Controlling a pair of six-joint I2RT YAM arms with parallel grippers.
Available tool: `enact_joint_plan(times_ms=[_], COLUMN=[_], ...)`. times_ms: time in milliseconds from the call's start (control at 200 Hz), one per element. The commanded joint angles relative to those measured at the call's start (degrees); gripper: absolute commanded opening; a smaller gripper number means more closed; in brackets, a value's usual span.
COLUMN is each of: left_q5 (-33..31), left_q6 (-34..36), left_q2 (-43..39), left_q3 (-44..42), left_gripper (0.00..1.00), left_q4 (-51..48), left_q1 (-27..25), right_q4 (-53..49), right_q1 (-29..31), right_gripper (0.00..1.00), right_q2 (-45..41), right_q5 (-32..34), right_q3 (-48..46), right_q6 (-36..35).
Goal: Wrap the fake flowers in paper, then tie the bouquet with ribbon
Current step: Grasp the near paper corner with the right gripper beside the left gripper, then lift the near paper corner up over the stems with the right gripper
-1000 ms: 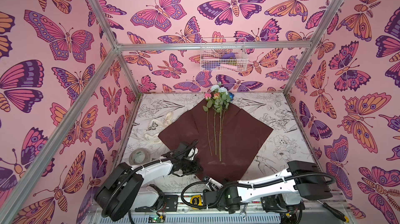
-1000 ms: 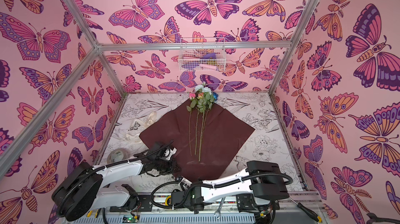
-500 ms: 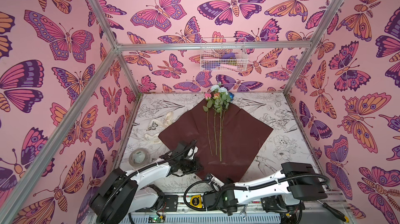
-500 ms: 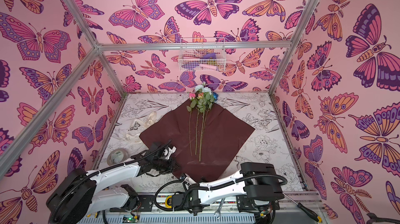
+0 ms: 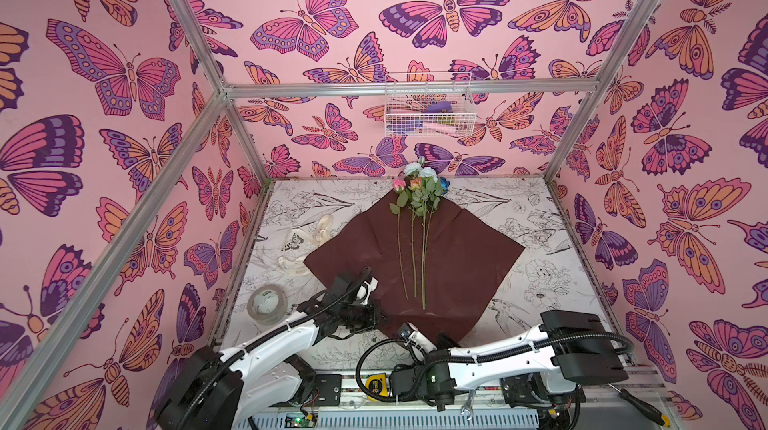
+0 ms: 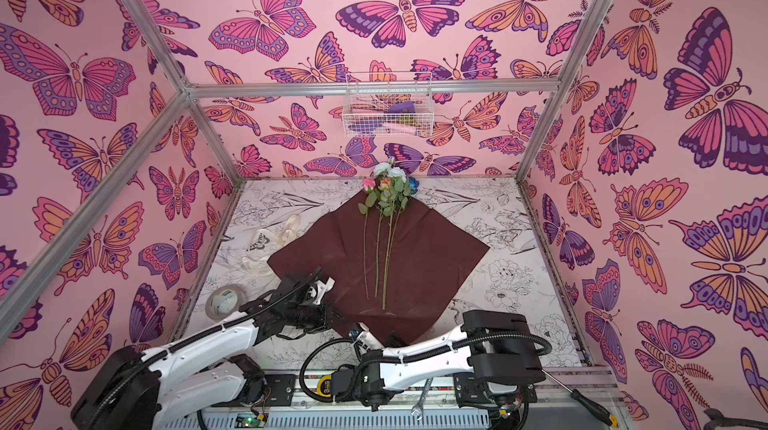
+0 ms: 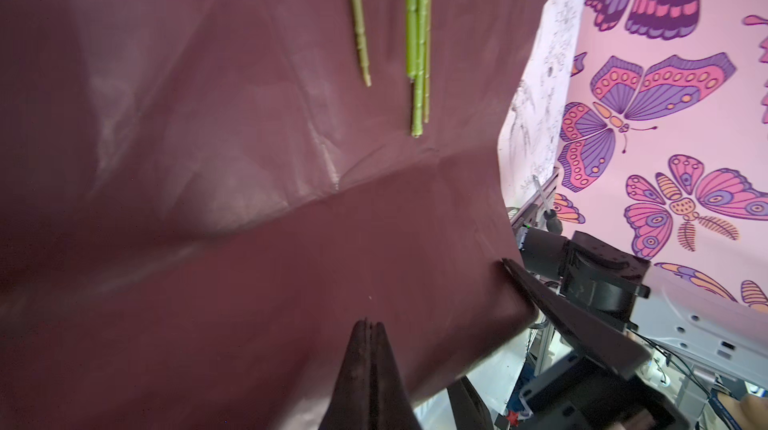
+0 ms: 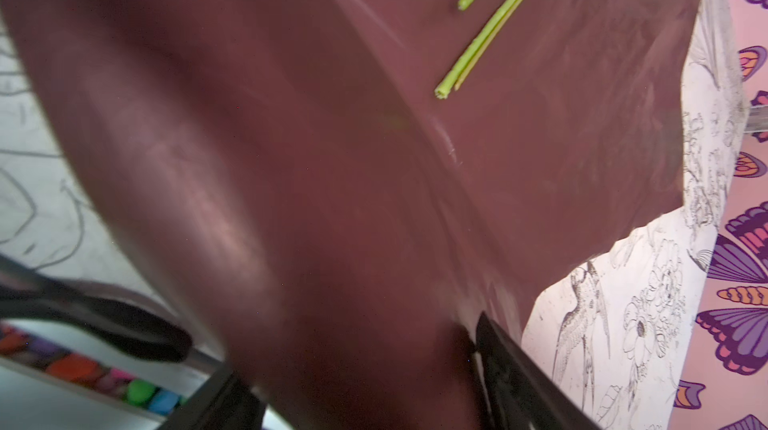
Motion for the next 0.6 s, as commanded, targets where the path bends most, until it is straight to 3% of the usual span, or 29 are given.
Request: enact_joint_plan(times_ms=[0,245,596], left_q5=[-2.3,-6.5,-9.5], left_q6=[-0.5,-0.9,-1.0], left_q2=[-3.5,-10.8,-14.6], left_q3=[-0.1,0.0,-0.2], left_gripper=[0.01,0.03,0.03], left_q4=[-6.1,-12.6,-15.4], left_q1=[0.2,0.3,0.3], right_q4=[-1.8,-1.1,6.6], right_q1=[-1.0,-4.4,-11.9], right_gripper=[0.83,0.91,0.94], right_q2=[-0.2,-0.3,-1.9], right_q5=[4.0,6.9,6.0], right_q3=[2.1,3.0,2.3], right_q6=[1.6,-1.2,-9.5])
